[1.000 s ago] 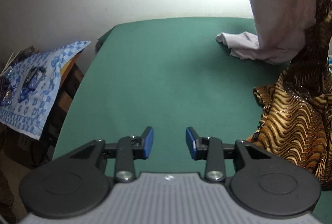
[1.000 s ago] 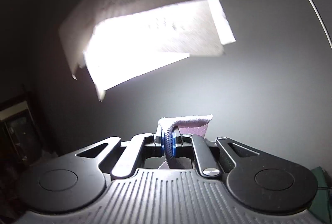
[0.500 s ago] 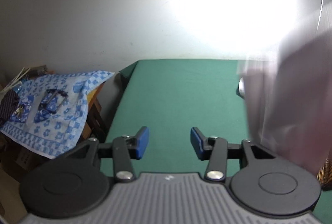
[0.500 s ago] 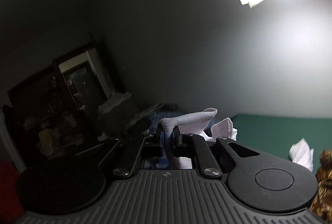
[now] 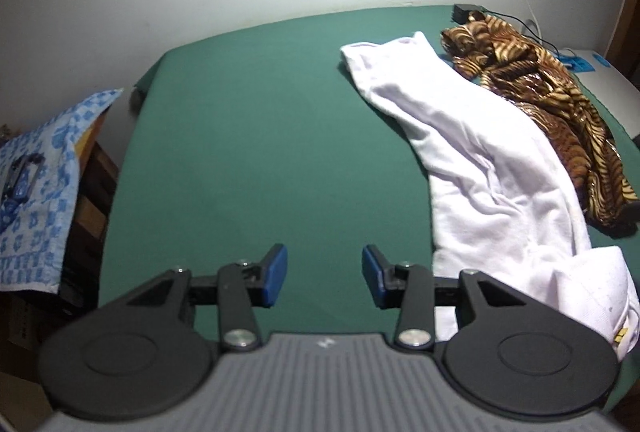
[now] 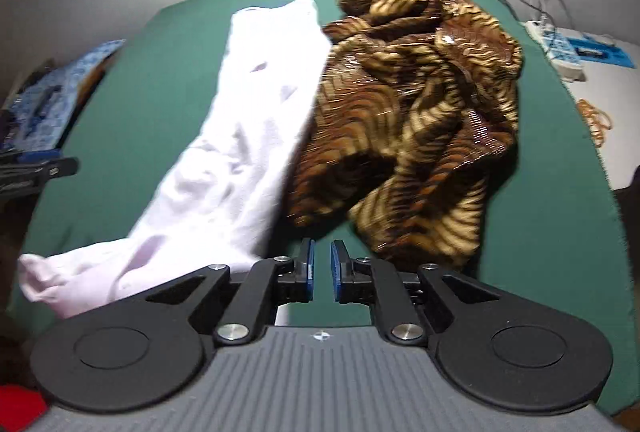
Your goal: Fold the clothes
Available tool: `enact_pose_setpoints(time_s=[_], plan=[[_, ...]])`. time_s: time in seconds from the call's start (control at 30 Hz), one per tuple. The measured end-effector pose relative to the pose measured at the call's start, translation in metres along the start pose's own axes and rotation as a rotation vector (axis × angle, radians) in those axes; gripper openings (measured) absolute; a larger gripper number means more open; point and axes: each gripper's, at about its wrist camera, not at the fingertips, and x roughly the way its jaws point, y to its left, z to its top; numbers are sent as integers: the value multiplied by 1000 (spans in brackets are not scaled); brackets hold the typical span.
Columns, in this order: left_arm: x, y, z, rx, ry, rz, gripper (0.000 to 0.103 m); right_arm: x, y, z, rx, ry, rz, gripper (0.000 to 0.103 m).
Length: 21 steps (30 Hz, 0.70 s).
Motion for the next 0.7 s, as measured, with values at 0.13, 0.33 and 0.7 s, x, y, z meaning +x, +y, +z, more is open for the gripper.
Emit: enact_pose_setpoints(time_s=[0.13,0.33,0.7], plan=[[1,-25,-3,15,16,-32,44,33,-31,35,129,12,18,10],[1,-43,-11,-20,53,29,46,81,-67,124,207,-63,-3,0],[-1,-39,-10,-199,72,158,46,57,-89,266,168,-466,-24,2]])
